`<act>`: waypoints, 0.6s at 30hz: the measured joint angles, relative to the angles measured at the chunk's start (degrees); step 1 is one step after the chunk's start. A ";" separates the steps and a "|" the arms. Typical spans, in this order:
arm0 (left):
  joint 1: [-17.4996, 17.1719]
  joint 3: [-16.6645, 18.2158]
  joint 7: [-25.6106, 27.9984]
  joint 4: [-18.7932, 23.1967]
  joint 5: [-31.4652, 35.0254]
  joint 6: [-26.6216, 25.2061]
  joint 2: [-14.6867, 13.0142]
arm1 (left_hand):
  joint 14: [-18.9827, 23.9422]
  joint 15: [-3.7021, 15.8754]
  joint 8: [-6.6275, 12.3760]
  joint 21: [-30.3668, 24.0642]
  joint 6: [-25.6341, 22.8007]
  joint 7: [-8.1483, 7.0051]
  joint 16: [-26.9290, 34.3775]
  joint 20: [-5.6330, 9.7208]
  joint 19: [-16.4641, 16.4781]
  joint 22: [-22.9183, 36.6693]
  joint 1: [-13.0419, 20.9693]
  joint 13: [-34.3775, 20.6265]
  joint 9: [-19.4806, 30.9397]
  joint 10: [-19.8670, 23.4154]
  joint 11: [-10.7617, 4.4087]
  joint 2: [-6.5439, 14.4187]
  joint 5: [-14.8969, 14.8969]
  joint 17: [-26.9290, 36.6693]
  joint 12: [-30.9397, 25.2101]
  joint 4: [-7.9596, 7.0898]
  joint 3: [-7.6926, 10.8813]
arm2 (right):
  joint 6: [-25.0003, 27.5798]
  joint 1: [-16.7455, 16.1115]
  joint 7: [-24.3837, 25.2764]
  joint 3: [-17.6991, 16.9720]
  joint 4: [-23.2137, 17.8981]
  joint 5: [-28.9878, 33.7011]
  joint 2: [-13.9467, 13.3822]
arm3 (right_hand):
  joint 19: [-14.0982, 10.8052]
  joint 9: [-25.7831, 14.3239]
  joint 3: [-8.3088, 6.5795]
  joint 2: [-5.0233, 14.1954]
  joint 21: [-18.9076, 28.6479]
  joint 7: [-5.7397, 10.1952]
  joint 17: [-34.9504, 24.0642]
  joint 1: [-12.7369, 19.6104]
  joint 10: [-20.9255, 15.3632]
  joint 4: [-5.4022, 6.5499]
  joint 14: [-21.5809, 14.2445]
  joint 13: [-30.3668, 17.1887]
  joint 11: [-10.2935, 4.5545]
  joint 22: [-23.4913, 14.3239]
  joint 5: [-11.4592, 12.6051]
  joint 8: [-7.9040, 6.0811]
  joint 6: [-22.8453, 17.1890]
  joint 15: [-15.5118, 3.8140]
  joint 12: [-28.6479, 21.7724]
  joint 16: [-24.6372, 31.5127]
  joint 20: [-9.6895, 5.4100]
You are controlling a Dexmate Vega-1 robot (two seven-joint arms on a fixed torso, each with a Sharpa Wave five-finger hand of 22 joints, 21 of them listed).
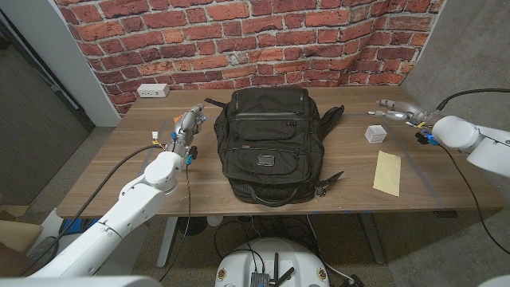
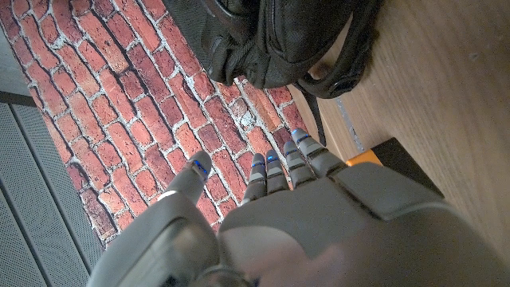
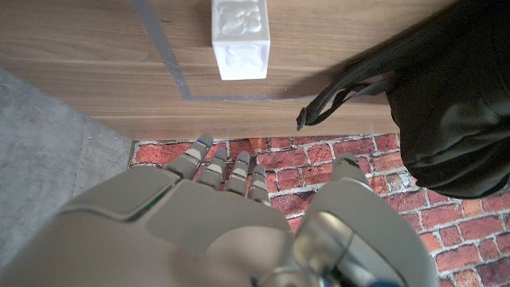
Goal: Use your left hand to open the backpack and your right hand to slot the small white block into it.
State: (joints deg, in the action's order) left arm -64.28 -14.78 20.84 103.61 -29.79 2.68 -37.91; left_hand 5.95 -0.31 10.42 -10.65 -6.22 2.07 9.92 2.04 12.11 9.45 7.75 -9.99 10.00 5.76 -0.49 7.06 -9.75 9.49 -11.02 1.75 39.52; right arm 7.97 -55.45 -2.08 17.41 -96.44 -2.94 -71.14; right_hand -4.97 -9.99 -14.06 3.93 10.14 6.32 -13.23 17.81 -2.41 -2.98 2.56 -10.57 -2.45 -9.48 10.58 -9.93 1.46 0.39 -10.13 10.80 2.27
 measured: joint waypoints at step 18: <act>-0.36 -0.21 0.35 0.15 -0.10 -0.38 0.33 | 0.31 -0.31 0.00 0.00 0.00 0.00 0.00 0.00 0.00 0.00 -0.02 0.00 0.00 0.08 0.09 -0.02 0.00 -0.01 0.00 0.24 0.25 | 2.99 6.34 -8.79 5.35 0.32 5.03 -1.53 | -0.57 -0.49 -1.42 -1.06 0.39 3.19 0.42 3.62 2.61 -4.28 1.69 -0.52 1.38 0.01 0.27 -0.45 2.20 4.44 -0.01 0.36 3.60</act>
State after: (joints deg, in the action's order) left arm -64.64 -14.99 21.19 103.76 -29.89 2.30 -37.58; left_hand 6.26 -0.62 10.42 -10.65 -6.21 2.07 9.92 2.05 12.10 9.45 7.73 -9.99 10.00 5.85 -0.40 7.04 -9.75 9.48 -11.02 1.99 39.77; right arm 10.96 -49.12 -10.87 22.77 -96.11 2.10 -72.66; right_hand -5.54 -10.48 -15.48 2.87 10.53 9.51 -12.81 21.44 0.20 -7.26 4.26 -11.09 -1.07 -9.47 10.85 -10.38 3.66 4.83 -10.14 11.16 5.87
